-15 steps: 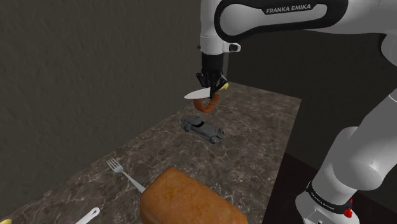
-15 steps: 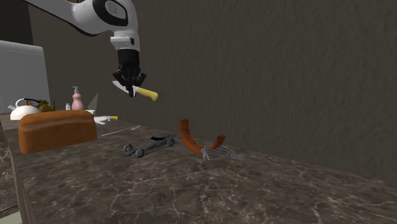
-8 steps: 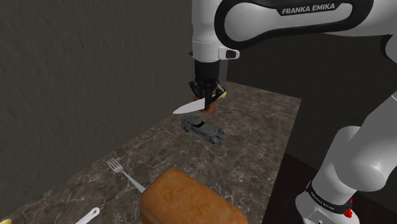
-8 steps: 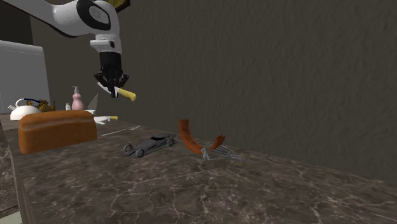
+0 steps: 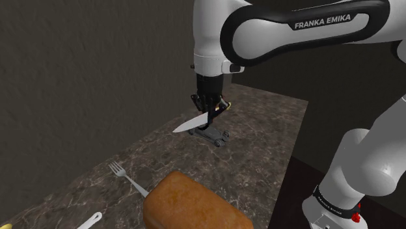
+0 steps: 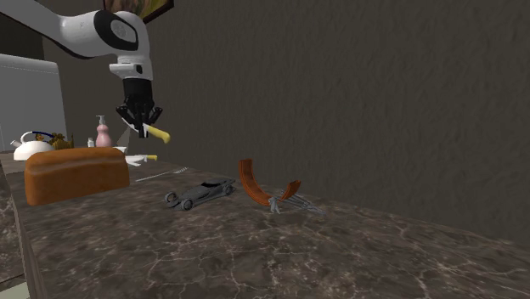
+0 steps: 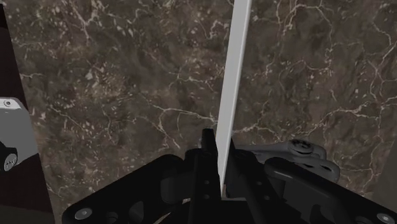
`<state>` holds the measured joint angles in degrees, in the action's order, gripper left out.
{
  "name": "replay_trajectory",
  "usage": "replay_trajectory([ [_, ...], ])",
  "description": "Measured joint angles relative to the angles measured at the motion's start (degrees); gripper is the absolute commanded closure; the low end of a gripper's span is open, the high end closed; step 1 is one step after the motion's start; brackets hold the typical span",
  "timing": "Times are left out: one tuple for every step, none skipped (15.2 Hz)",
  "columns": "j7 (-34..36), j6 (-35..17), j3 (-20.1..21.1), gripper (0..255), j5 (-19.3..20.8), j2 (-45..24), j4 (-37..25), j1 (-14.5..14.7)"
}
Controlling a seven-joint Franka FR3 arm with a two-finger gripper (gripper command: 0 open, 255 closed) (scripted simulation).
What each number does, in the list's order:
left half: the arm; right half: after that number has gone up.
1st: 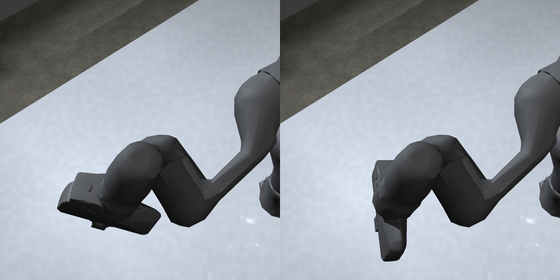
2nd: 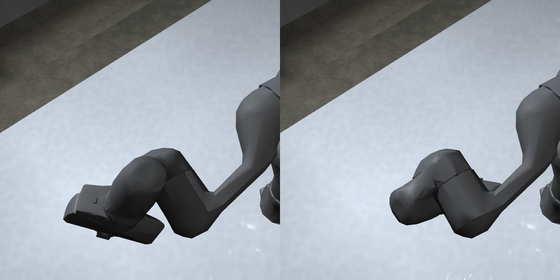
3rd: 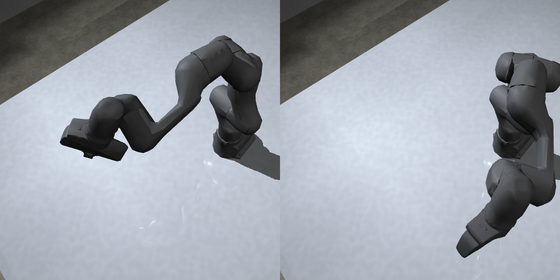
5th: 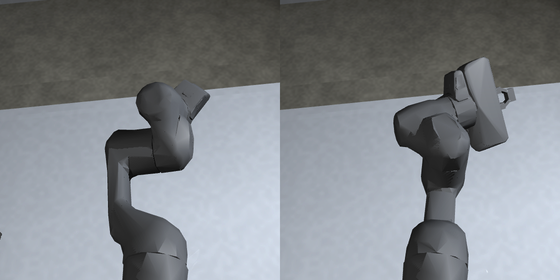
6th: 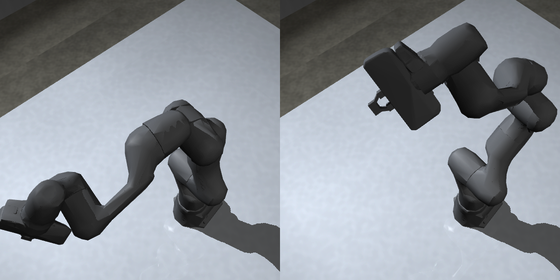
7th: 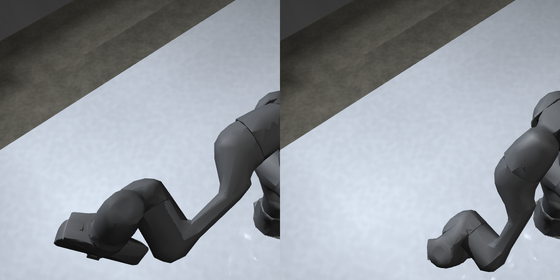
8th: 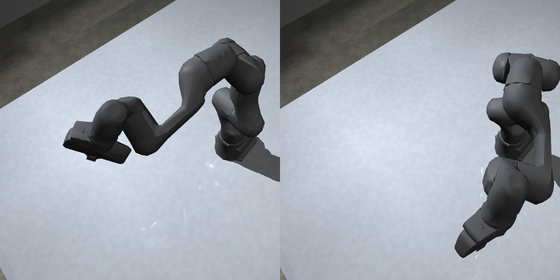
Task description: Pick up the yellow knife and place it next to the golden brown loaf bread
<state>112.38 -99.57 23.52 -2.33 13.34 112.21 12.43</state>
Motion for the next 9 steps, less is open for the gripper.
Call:
replay_trajectory([
  [0.14,-0.73,0.11,255,0.07,-0.27,0.47,0.02],
  [0.18,-1.53,0.15,255,0.04,-0.23,1.32,0.05],
  [0.2,-2.29,0.18,255,0.02,-0.19,2.12,0.07],
  [0.25,-2.98,0.23,255,0.03,-0.27,2.74,0.09],
  [0.24,-3.76,0.25,255,0.0,-0.21,3.58,0.11],
  [0.4,-4.42,0.38,255,0.07,-0.47,3.99,0.15],
  [0.38,-5.33,0.38,255,-0.02,-0.28,5.08,0.19],
  [0.46,-6.02,0.46,255,-0.04,-0.29,5.77,0.23],
  [0.59,-6.89,0.56,255,0.0,-0.48,6.46,0.26],
])
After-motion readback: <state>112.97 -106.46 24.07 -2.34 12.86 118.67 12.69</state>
